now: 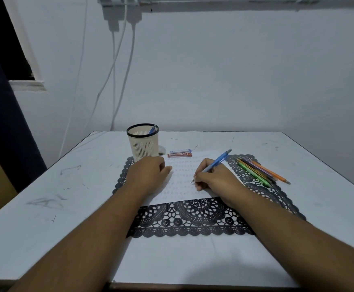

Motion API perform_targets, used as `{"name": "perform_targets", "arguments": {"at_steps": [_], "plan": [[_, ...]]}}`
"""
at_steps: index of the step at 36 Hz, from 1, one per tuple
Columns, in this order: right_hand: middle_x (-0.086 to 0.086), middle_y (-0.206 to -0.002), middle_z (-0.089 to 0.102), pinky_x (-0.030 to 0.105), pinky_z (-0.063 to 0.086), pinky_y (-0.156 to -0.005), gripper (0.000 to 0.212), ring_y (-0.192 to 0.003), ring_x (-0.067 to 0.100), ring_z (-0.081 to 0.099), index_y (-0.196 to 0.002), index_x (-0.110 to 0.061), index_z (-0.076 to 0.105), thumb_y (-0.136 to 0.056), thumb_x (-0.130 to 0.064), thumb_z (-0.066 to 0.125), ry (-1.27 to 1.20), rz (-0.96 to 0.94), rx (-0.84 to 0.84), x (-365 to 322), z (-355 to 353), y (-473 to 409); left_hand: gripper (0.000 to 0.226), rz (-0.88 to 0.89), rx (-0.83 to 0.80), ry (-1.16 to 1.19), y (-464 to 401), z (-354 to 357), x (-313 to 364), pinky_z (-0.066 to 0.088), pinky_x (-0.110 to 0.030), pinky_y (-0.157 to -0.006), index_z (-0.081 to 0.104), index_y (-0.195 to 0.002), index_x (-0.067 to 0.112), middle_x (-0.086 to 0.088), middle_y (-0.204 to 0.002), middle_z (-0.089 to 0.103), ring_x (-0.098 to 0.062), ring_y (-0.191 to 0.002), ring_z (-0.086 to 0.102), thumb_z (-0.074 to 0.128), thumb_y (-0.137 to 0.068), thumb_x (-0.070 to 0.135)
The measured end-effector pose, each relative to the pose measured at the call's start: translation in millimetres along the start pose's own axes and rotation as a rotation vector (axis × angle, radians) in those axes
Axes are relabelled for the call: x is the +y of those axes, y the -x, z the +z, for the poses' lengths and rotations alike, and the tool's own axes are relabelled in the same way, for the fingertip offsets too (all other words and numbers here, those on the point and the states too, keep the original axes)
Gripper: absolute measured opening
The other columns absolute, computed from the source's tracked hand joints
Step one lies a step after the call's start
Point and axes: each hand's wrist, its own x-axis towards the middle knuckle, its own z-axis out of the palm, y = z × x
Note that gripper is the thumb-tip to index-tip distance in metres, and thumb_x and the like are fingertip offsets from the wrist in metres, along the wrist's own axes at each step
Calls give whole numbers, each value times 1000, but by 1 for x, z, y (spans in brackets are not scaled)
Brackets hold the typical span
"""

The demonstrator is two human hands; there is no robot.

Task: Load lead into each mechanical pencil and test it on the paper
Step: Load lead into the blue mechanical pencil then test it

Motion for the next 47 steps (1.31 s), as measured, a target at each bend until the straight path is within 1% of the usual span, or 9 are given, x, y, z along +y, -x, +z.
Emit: {"name": "perform_targets", "arguments": {"at_steps": [8,14,19,23,29,33,36,42,47], "plan": [[20,-77,61,32,56,-68,18,-64,25,61,-80,-5,60,-90,10,64,-34,7,-24,1,1,1,32,10,143,90,-1,-7,1,47,-33,-64,55,-76,23,7,-73,59,-16,-72,55,53,-101,41],[19,-75,62,33,56,-69,17,-64,25,62,-82,-4,60,-91,10,63,-37,3,-30,1,0,1,28,22,453,295,0,-18,0,28,-29,-53,50,-72,23,12,-68,51,-8,-65,49,55,-100,27],[20,-76,63,36,56,-69,15,-65,28,63,-86,-3,58,-97,7,57,-95,5,-21,-1,0,-2,4,13,609,418,-3,-21,-11,32,-25,-69,60,-99,15,4,-100,58,-13,-97,46,60,-95,17],[19,-75,64,39,57,-69,15,-65,29,63,-86,-3,57,-99,3,53,-114,11,8,-3,0,-4,38,-50,662,468,-9,-15,-21,34,-28,-90,54,-125,8,-8,-125,53,-27,-118,43,66,-90,17],[20,-76,64,39,59,-71,14,-65,28,63,-88,-3,57,-101,0,54,-103,23,13,-2,2,-4,88,-187,578,562,-17,-6,-35,37,-53,-111,30,-150,19,-11,-148,39,-35,-134,36,83,-82,33],[22,-81,65,39,60,-74,9,-69,29,65,-94,-4,56,-101,1,54,-103,10,6,-1,1,-4,115,-260,431,694,-21,-4,-36,24,-57,-121,8,-160,31,-6,-164,27,-29,-150,28,87,-78,44],[25,-86,66,42,62,-77,11,-71,31,67,-103,-4,54,-98,5,58,-131,8,-5,1,0,-4,129,-261,285,819,-24,-2,-39,29,-55,-121,-6,-161,37,-4,-166,27,-27,-151,32,90,-75,43],[34,-98,66,41,63,-69,31,-71,37,70,-110,-7,47,-94,8,69,-222,13,9,0,0,-4,119,-240,220,877,-31,4,-42,39,-41,-112,-3,-163,29,-3,-157,44,-24,-140,49,86,-83,27],[27,-93,72,45,64,-71,23,-76,37,72,-111,-5,51,-98,3,67,-252,26,30,1,0,-5,107,-252,242,849,-34,7,-50,46,-41,-105,3,-163,28,-4,-152,48,-25,-132,55,80,-90,23]]}}
